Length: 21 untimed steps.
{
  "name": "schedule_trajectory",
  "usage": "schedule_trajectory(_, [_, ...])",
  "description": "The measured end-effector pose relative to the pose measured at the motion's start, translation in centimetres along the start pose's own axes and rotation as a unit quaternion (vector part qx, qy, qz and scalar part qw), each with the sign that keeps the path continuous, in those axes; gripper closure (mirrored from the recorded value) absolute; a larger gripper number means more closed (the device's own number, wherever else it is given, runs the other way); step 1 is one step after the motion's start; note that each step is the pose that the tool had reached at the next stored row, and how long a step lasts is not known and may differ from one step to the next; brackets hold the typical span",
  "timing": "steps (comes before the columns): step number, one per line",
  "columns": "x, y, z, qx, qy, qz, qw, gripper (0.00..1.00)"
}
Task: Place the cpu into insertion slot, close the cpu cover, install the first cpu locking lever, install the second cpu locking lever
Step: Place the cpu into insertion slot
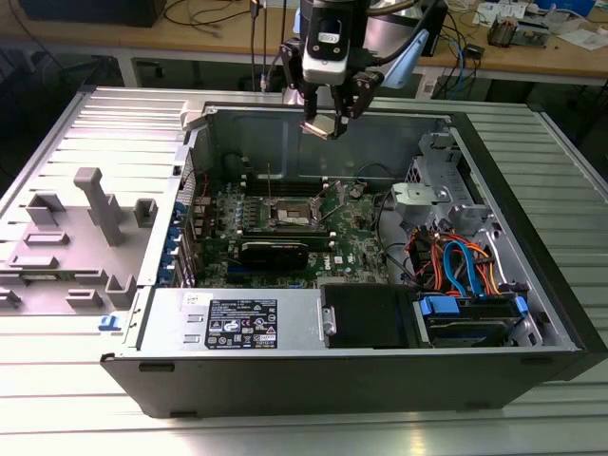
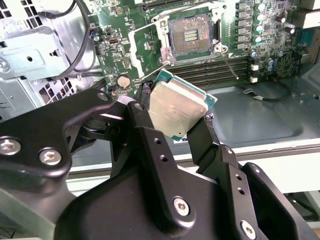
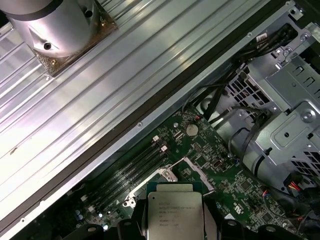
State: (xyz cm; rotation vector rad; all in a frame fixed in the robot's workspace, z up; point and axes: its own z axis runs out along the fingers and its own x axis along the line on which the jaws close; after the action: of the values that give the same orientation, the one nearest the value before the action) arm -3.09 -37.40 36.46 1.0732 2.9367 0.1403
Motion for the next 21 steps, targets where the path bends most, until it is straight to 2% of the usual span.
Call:
schedule_trajectory(6, [0.00, -0.01, 0.04, -0.0005, -0.0022, 0.025, 0.9997, 0.45])
schedule_trajectory(10, [-0.01, -0.01, 0.09, -0.0008, -0.0040, 0.045, 0.9990, 0.45])
schedule_trajectory(21, [-0.14, -0.17, 0.27, -0.0008, -0.0047, 0.051, 0.9987, 0.45])
